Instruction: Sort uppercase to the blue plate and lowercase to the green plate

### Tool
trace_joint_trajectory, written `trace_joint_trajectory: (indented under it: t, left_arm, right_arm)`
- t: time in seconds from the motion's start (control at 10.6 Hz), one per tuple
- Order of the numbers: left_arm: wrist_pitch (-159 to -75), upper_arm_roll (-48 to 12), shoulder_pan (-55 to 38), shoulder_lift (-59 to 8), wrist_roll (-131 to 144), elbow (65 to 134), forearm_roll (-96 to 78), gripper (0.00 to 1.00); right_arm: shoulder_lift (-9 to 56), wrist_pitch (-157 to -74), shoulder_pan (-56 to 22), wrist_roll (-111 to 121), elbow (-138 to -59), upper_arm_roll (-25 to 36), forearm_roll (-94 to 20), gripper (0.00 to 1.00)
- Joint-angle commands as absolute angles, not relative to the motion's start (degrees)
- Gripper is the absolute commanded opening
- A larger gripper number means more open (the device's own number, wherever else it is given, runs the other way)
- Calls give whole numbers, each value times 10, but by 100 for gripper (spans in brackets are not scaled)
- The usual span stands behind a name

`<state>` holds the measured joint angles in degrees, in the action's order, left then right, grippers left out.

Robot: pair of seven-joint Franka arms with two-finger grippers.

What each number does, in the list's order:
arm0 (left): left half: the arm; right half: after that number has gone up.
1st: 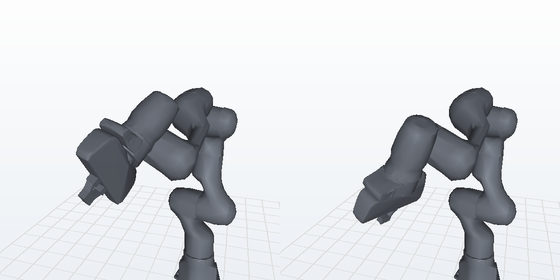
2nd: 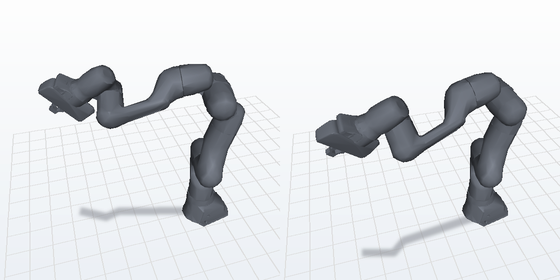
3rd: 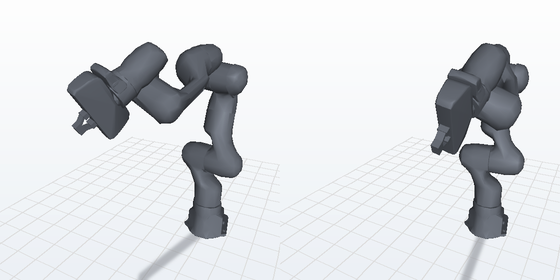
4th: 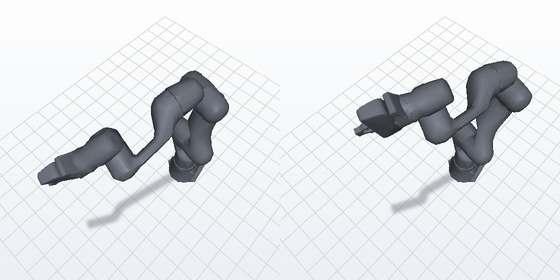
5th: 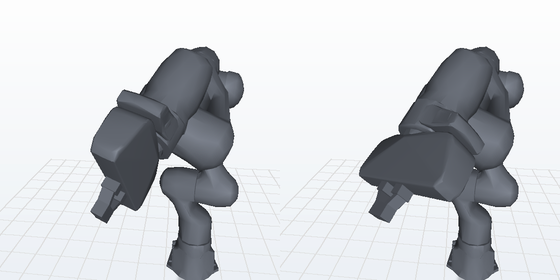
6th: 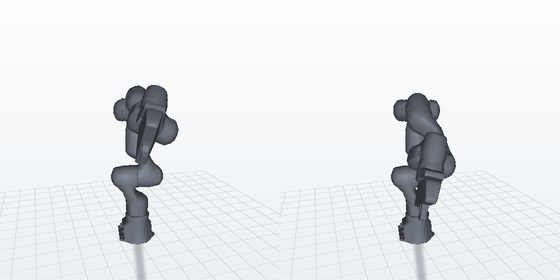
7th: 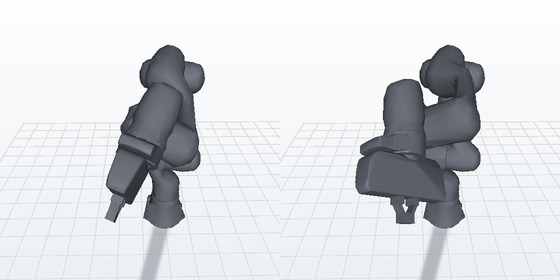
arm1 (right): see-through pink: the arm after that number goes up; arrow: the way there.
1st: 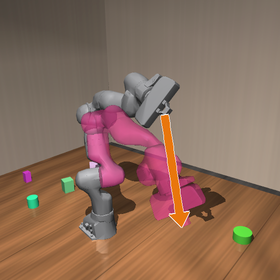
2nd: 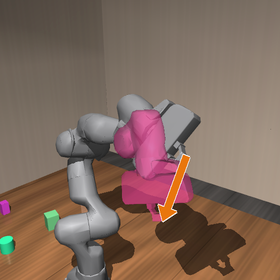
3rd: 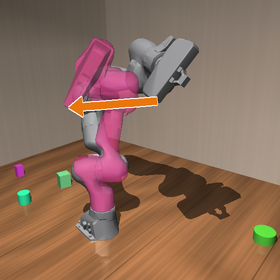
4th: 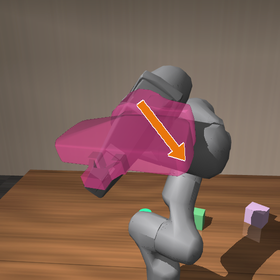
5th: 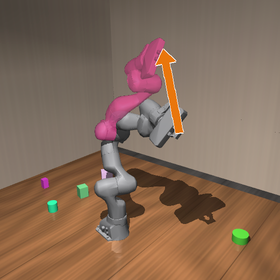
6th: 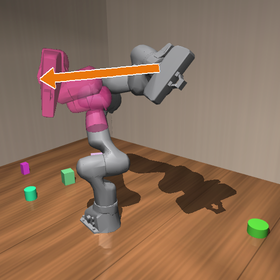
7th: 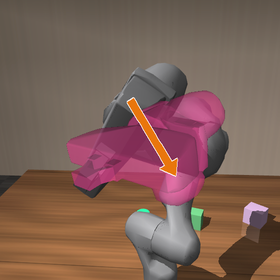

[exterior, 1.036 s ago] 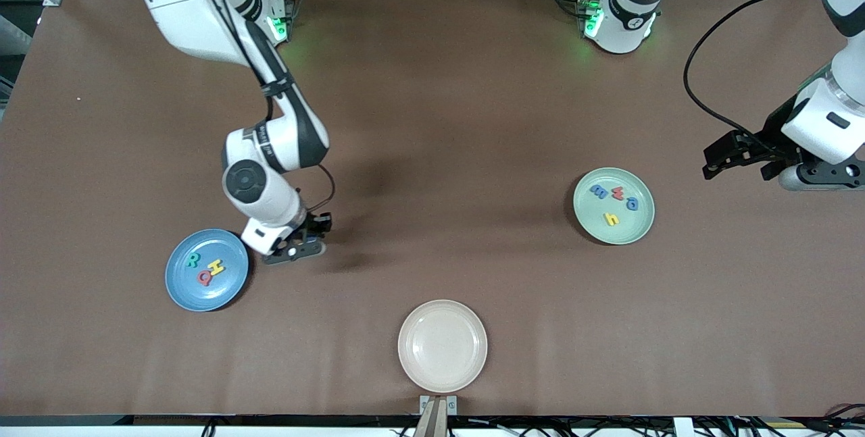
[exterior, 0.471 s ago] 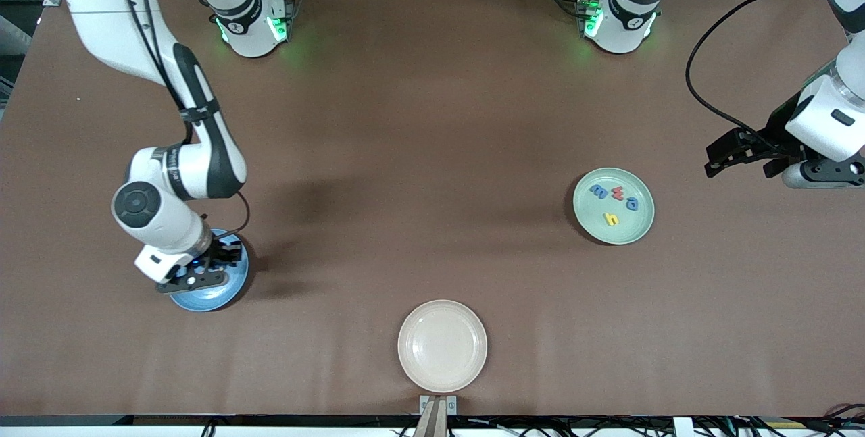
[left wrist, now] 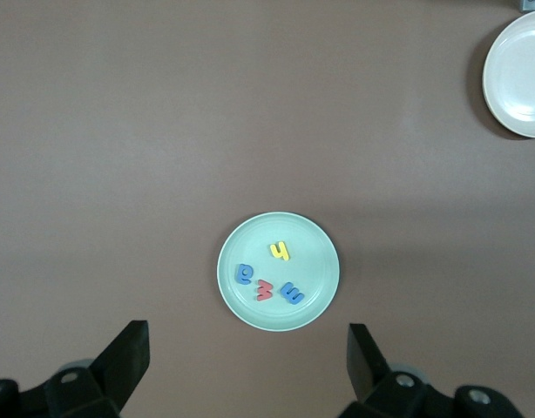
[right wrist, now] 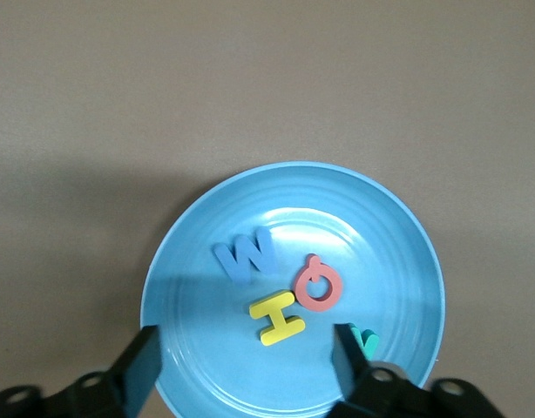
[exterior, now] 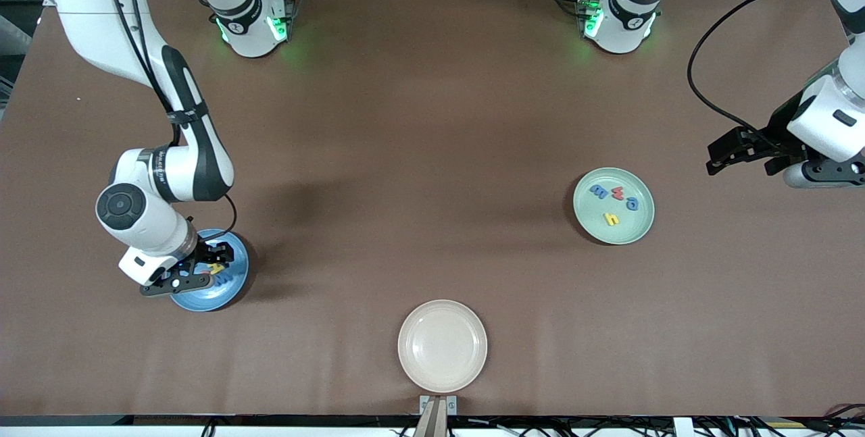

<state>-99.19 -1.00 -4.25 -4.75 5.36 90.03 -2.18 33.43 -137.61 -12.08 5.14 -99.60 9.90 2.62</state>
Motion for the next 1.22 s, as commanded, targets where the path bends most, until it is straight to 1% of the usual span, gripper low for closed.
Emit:
trace_joint_trajectory:
  t: [0.0, 0.28, 0.38, 0.57, 0.75, 0.85, 0.94, 1.13]
  left_arm:
    - [-976, -8, -40, -43, 47, 890, -32, 100]
    - [-976, -9, -40, -43, 47, 889, -32, 100]
    - [-976, -9, -40, -43, 47, 889, -32, 100]
    - [-965, -8, -40, -43, 47, 882, -32, 100]
    - [-955, -4, -40, -43, 47, 878, -30, 100]
    - [-955, -3, -40, -43, 48, 878, -29, 100]
    - [-955, -3, -40, -43, 48, 877, -29, 100]
    - [-950, -2, -40, -43, 48, 877, -28, 100]
  right_arm:
    - [335, -1365, -114, 46, -987, 95, 30, 100]
    - [310, -1340, -76, 54, -998, 92, 28, 100]
    - [285, -1341, -73, 54, -1027, 91, 23, 100]
    - [219, -1347, -48, 59, -1105, 61, 23, 100]
    - [125, -1353, -38, 57, -1206, 32, 23, 100]
    - [83, -1349, -40, 53, -1240, 19, 24, 100]
    - [51, -1341, -38, 52, -1258, 7, 24, 100]
    - [22, -1296, -33, 52, -1238, 8, 25, 100]
